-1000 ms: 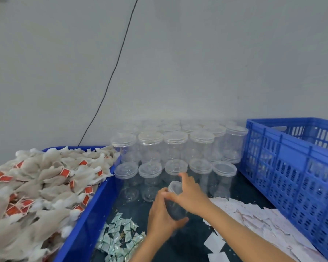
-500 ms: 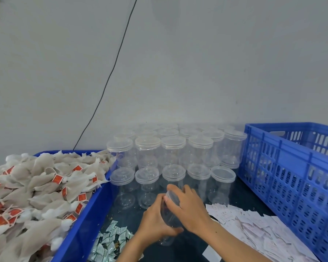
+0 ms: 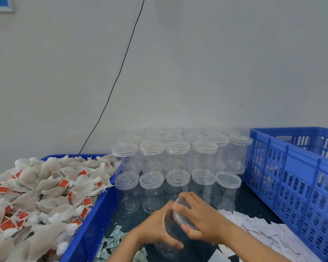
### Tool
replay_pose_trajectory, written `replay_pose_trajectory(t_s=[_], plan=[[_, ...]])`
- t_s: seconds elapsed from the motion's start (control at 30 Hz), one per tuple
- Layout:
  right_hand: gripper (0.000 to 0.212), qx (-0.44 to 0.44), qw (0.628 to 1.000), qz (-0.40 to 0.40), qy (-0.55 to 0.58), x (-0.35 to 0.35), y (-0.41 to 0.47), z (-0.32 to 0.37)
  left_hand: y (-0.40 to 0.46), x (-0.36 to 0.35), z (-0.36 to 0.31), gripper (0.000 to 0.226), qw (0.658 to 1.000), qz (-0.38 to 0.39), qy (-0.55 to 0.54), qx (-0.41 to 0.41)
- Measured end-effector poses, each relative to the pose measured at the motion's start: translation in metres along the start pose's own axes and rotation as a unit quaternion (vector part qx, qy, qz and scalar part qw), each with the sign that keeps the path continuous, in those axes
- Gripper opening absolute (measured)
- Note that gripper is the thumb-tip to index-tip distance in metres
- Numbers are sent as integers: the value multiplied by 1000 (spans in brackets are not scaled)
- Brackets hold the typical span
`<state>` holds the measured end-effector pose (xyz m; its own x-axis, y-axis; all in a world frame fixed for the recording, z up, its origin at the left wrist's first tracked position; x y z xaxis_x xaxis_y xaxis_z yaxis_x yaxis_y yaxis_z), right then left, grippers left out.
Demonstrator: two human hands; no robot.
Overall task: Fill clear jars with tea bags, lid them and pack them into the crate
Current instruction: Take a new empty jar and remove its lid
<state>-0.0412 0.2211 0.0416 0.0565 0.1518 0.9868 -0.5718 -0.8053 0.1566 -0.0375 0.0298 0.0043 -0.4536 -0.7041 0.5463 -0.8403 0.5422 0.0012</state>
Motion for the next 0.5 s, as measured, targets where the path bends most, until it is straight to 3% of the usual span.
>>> replay_pose_trajectory(t_s=[0.1, 0.17, 0.2, 0.27, 0.33, 0.4, 0.47, 0.5], plan=[[48, -21, 993, -40, 112, 4, -8, -3, 4, -8, -4, 85, 998, -44, 37, 18], [42, -137, 956, -87, 243, 4, -8, 0, 6, -12, -8, 83, 995, -61, 74, 27], [50, -211, 937, -77, 267, 5, -5, 2, 8, -14, -9, 84, 993, -63, 92, 30], [74, -305, 930, 0, 204, 5, -1, 5, 9, -18, -12, 88, 991, -61, 116, 39], [76, -334, 929, 56, 146, 4, 0, 4, 10, -20, -12, 87, 991, -55, 112, 43], [66, -300, 934, 75, 180, 11, 0, 1, 9, -19, -10, 83, 994, -55, 91, 37], [53, -195, 930, 106, 292, 23, -6, -1, 5, -18, -6, 85, 996, -66, 62, 22], [58, -141, 925, 121, 332, 30, -10, -2, 4, -18, -4, 88, 996, -74, 50, 14]])
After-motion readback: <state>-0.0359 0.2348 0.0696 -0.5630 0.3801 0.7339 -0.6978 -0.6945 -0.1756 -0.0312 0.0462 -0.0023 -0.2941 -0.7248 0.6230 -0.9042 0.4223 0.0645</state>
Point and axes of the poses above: each hand's wrist, its own y-axis towards the middle knuckle, its own x-axis out of the back of the hand, z = x × y, the point moved 1 cm from there along y, towards the middle knuckle, and after that the axes turned 6 degrees about z, right-handed, at the moved point
